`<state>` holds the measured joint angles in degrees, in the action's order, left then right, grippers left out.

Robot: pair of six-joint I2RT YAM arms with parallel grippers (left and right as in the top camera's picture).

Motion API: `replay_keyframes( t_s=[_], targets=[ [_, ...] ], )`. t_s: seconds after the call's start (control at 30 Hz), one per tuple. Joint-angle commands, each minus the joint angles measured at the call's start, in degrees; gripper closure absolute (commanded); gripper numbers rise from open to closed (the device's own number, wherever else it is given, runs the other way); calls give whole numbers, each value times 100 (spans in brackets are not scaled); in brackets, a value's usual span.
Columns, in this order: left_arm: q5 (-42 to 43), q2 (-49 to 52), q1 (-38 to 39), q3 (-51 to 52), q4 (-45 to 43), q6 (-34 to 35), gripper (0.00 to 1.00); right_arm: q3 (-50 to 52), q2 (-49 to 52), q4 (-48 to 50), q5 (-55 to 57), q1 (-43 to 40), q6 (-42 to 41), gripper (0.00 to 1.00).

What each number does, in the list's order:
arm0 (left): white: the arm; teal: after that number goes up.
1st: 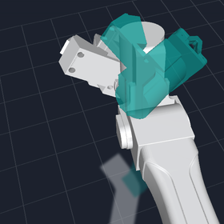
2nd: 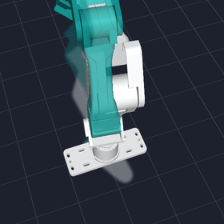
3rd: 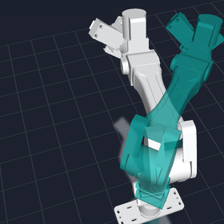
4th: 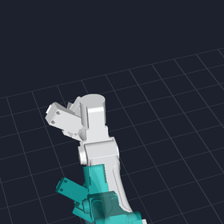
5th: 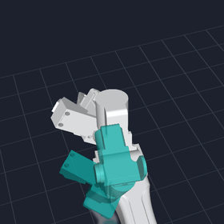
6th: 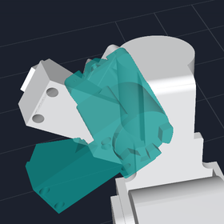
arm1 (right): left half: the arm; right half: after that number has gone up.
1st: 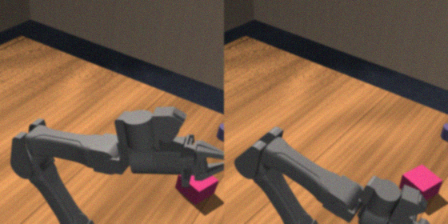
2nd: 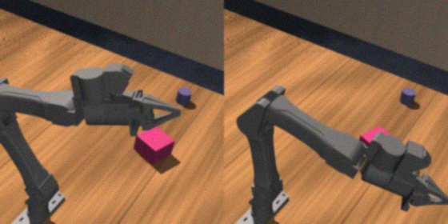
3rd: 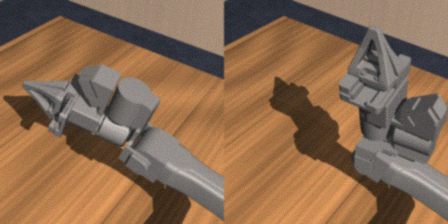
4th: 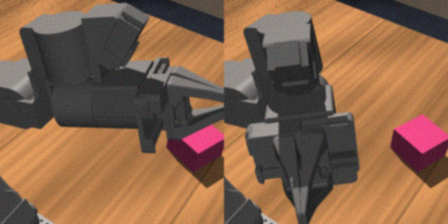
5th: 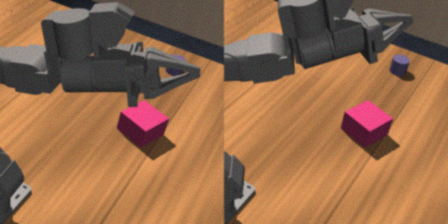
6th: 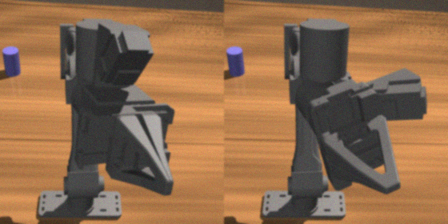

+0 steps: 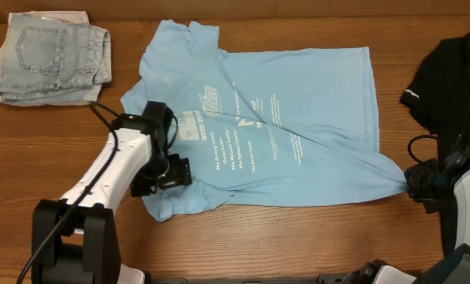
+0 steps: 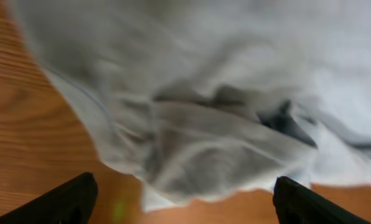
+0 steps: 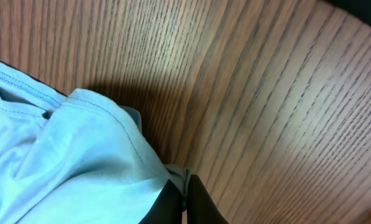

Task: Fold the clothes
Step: 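Grasp the lower hem corners with both grippers, then fold the T-shirt's bottom hem upward toward the collar with both grippers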

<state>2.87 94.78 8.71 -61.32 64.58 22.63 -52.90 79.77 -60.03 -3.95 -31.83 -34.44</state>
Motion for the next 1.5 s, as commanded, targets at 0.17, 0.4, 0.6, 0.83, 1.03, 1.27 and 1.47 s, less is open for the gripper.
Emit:
replay_keyframes(
  t_s=[0.17,0.4,0.6,0.83,1.03,1.27,1.47],
  targets=[
    [1215,144,-457,70,-210,-645,11,-149,-31,15,-22,0,44,96],
    [1469,461,-96,199,-507,-710,11,-149,-31,33,-26,0,105,96],
    [691,813,-74,199,-509,-551,11,-149,-31,28,-28,0,136,96],
    [367,859,-184,133,-354,-391,20,-149,-31,52,-70,0,151,96],
    [157,857,-195,-59,-87,-339,22,-149,-31,55,-70,0,151,96],
    [573,857,-192,-59,-96,-511,59,-149,-31,57,-68,0,151,96],
    [573,857,-195,-162,15,-509,96,-149,-31,59,-68,0,151,96]
  ],
)
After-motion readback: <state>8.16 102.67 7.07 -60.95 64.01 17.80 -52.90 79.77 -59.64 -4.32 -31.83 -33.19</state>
